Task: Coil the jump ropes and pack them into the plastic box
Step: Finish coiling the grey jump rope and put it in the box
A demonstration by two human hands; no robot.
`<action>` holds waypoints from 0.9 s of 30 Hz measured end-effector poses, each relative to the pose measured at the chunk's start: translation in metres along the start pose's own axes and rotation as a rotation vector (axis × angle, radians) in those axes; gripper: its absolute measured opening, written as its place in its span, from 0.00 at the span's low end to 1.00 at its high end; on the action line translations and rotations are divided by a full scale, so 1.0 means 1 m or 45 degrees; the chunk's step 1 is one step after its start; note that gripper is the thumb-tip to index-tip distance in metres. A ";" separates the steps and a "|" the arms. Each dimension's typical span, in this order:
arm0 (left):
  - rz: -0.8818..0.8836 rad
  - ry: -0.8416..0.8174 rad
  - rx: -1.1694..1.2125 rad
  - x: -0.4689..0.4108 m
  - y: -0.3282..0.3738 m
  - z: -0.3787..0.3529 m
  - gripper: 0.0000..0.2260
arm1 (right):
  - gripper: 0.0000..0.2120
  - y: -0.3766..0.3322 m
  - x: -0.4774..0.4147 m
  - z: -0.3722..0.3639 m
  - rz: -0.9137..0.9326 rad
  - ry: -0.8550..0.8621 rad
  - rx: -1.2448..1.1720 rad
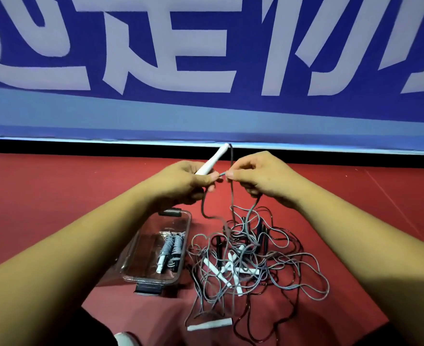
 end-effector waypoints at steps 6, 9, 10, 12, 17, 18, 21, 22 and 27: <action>-0.138 0.486 0.491 -0.004 0.005 0.045 0.10 | 0.09 0.054 0.017 0.020 -0.282 -0.363 0.233; -0.113 0.623 0.547 -0.001 -0.005 0.074 0.09 | 0.12 0.086 0.032 0.035 -0.503 -0.362 0.186; -0.069 0.682 0.401 0.000 -0.010 0.082 0.08 | 0.14 0.090 0.034 0.038 -0.515 -0.313 0.129; 0.080 0.832 -0.075 0.002 -0.019 0.094 0.05 | 0.12 0.084 0.031 0.037 -0.447 -0.219 0.049; -0.078 0.812 -0.386 0.006 -0.009 0.070 0.01 | 0.08 0.031 0.010 0.005 -0.214 -0.255 0.067; -0.122 0.654 -0.234 0.007 -0.005 0.056 0.01 | 0.08 0.020 0.007 -0.003 -0.153 -0.260 0.086; -0.121 0.158 -0.123 0.009 0.002 0.015 0.07 | 0.09 -0.003 -0.001 -0.014 -0.005 -0.138 0.112; -0.103 0.055 -0.168 0.010 0.003 0.006 0.08 | 0.10 -0.007 -0.004 -0.014 0.016 -0.088 0.095; -0.141 0.333 0.094 0.000 0.005 0.021 0.08 | 0.11 0.021 0.000 0.001 -0.088 -0.197 0.141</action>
Point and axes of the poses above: each hand's wrist, its own x-axis away from the middle knuckle, its own z-axis out of the back of the hand, y = z × x, the point moved 3 cm from there along -x, towards the middle knuckle, and after that the axes turned 12 degrees about z, right-handed, at the moved point
